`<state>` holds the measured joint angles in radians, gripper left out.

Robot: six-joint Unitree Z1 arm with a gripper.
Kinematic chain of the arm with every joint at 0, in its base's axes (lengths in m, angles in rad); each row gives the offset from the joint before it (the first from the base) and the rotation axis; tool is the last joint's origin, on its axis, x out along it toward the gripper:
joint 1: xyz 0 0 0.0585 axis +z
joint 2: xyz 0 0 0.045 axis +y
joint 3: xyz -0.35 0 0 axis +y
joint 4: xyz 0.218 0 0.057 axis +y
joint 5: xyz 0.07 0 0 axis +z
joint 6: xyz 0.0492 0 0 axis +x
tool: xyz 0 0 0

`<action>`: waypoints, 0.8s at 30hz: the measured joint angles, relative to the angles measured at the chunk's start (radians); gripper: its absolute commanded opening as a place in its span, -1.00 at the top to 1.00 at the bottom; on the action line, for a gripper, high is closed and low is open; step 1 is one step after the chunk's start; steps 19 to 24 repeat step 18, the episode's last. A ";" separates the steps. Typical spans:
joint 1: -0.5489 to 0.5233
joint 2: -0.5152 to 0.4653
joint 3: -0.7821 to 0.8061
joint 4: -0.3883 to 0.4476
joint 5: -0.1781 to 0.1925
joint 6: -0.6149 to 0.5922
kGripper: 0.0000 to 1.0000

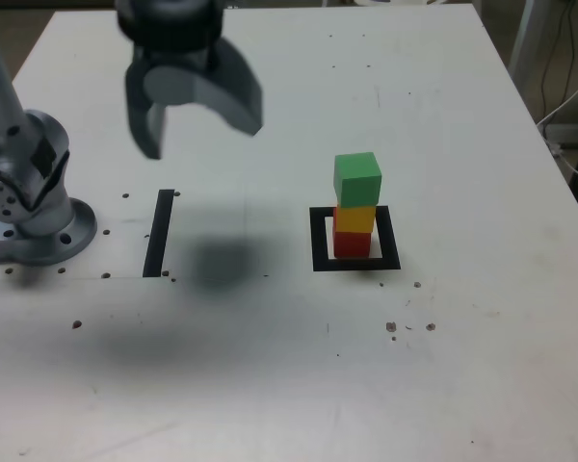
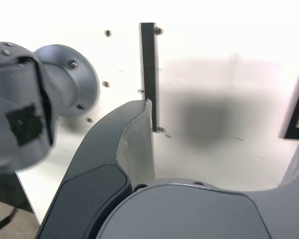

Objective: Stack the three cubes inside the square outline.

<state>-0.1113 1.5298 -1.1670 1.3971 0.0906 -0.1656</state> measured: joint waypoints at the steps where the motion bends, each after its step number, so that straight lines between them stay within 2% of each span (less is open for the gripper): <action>1: 0.000 -0.009 0.031 -0.023 -0.001 0.003 -0.99; 7: 0.000 -0.030 0.231 -0.171 -0.021 0.008 -0.99; 10: 0.000 -0.030 0.329 -0.212 -0.036 0.010 -0.99; 18: 0.000 -0.085 0.383 -0.219 -0.069 0.011 -0.99; 24: 0.000 -0.085 0.383 -0.219 -0.069 0.011 -0.99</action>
